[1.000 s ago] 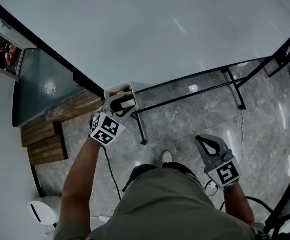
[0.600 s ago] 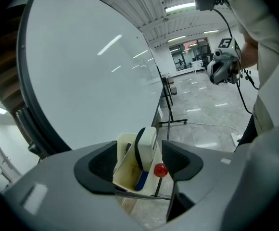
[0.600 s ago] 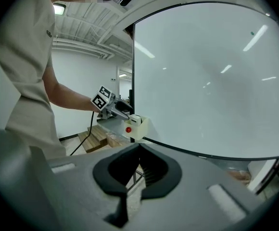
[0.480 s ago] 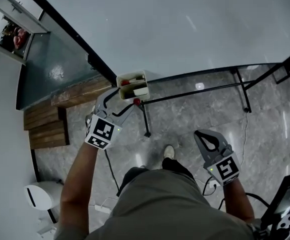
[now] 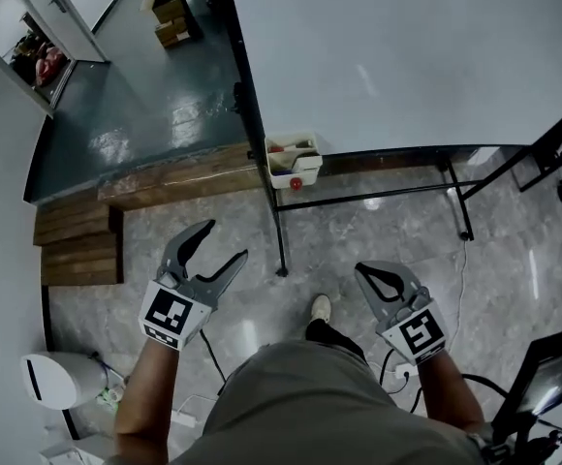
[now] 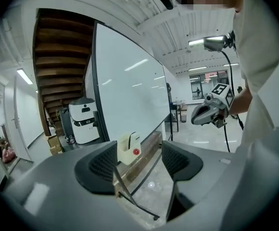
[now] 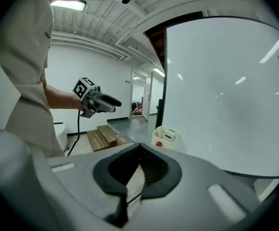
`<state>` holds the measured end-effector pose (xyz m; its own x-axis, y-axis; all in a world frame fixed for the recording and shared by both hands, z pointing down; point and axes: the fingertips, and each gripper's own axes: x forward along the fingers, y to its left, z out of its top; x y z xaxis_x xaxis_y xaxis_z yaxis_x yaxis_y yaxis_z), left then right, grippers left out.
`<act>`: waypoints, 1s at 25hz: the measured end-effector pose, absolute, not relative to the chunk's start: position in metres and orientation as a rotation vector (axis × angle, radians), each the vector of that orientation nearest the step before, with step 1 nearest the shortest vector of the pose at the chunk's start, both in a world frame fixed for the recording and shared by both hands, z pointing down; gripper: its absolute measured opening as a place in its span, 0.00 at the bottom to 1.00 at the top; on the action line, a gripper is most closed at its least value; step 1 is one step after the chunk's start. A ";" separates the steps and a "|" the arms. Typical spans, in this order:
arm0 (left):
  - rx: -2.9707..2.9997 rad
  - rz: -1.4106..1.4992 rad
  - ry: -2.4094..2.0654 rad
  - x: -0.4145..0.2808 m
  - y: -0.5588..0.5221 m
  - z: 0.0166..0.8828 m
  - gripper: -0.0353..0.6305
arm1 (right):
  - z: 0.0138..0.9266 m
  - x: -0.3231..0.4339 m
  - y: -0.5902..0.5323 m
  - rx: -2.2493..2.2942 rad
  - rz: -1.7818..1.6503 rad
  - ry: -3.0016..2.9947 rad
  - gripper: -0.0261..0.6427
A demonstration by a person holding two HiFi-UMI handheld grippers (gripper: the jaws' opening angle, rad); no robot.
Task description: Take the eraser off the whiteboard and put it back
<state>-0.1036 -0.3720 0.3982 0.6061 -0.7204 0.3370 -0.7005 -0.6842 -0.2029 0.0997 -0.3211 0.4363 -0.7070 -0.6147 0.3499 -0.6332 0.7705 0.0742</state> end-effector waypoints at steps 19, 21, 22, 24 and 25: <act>-2.934 -0.447 1.254 -0.209 -0.079 0.401 0.48 | 0.407 -0.046 -0.068 0.930 0.055 -2.607 0.04; -2.936 -0.447 1.256 -0.202 -0.066 0.400 0.48 | 0.403 -0.040 -0.057 0.938 0.031 -2.608 0.04; -2.940 -0.443 1.258 -0.197 -0.059 0.398 0.48 | 0.401 -0.037 -0.050 0.939 0.016 -2.610 0.04; -2.933 -0.425 1.248 -0.186 -0.043 0.399 0.47 | 0.398 -0.027 -0.034 0.942 -0.004 -2.617 0.04; -2.930 -0.418 1.238 -0.178 -0.035 0.402 0.46 | 0.398 -0.020 -0.025 0.945 -0.008 -2.620 0.04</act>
